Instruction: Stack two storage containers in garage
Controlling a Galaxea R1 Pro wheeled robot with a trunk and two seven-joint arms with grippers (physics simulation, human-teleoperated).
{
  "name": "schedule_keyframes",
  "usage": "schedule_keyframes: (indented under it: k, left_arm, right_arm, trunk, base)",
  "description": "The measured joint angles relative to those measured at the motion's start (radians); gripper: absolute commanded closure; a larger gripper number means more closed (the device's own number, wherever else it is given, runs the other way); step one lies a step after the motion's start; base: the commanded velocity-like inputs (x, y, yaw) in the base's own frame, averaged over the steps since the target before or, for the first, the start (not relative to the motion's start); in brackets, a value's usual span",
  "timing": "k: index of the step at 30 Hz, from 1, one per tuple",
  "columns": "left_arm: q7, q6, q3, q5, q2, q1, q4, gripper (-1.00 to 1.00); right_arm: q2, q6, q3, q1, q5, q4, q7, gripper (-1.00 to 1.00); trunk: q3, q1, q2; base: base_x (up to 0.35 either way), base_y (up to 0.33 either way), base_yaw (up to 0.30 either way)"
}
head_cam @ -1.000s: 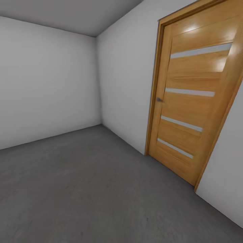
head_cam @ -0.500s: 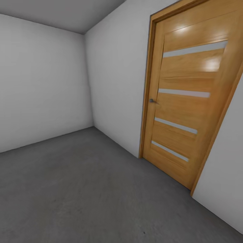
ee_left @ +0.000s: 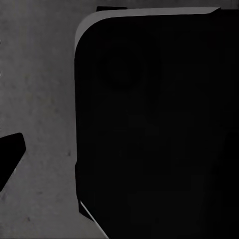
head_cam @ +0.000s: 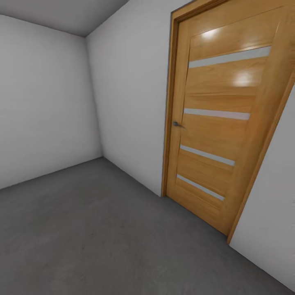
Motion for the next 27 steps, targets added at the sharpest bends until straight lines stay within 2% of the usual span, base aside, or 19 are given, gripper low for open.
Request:
schedule_keyframes:
  k: [6, 27]
  left_arm:
    - [0.0, 0.0, 0.0, 0.0, 0.0, 0.0, 0.0, -1.0]
    - [0.0, 0.0, 0.0, 0.0, 0.0, 0.0, 0.0, -1.0]
  right_arm:
    - [-0.001, 0.0, 0.0, 0.0, 0.0, 0.0, 0.0, -1.0]
    - [-0.003, 0.0, 0.001, 0.0, 0.0, 0.0, 0.0, -1.0]
  trunk:
    - [0.0, 0.0, 0.0]
    - [0.0, 0.0, 0.0]
  base:
    - [0.322, 0.0, -0.157]
    - [0.322, 0.0, -0.006]
